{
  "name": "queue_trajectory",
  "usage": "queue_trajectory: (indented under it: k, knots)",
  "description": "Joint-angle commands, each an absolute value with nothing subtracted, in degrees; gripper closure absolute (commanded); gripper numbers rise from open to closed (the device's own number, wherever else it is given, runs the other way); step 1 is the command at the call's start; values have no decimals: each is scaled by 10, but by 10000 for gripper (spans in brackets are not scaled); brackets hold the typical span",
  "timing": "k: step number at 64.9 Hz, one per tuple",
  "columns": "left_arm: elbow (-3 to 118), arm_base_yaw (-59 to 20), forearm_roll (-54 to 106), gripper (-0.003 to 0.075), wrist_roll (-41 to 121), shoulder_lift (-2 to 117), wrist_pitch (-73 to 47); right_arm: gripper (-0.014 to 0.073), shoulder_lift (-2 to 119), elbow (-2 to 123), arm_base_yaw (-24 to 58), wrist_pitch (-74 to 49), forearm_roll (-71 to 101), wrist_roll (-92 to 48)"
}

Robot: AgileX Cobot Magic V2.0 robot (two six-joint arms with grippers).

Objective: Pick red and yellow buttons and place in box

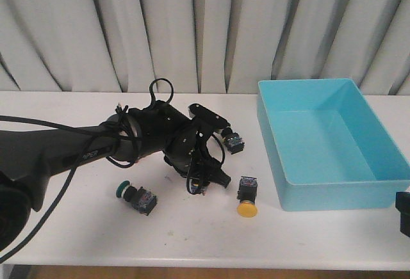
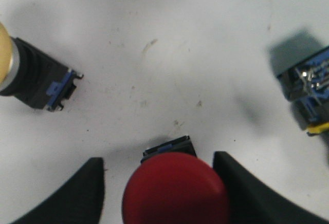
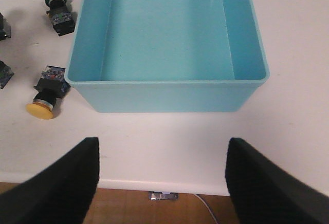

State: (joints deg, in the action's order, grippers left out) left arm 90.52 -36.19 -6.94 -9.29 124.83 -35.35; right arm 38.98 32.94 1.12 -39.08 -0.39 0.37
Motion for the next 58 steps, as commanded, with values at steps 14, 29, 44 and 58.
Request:
queue_trajectory:
  k: [14, 29, 44, 58]
  knots:
    - [922, -365, -72, 532, -104, 1210, -326, 98, 391, 347, 8, -360, -10, 0]
    - [922, -365, -78, 583, -96, 1160, -376, 98, 391, 347, 8, -361, -10, 0]
    - [913, -365, -130, 582, -68, 1059, -469, 98, 391, 347, 8, -361, -10, 0]
    - [792, -344, -163, 582, -68, 928, -443, 98, 391, 347, 8, -362, -10, 0]
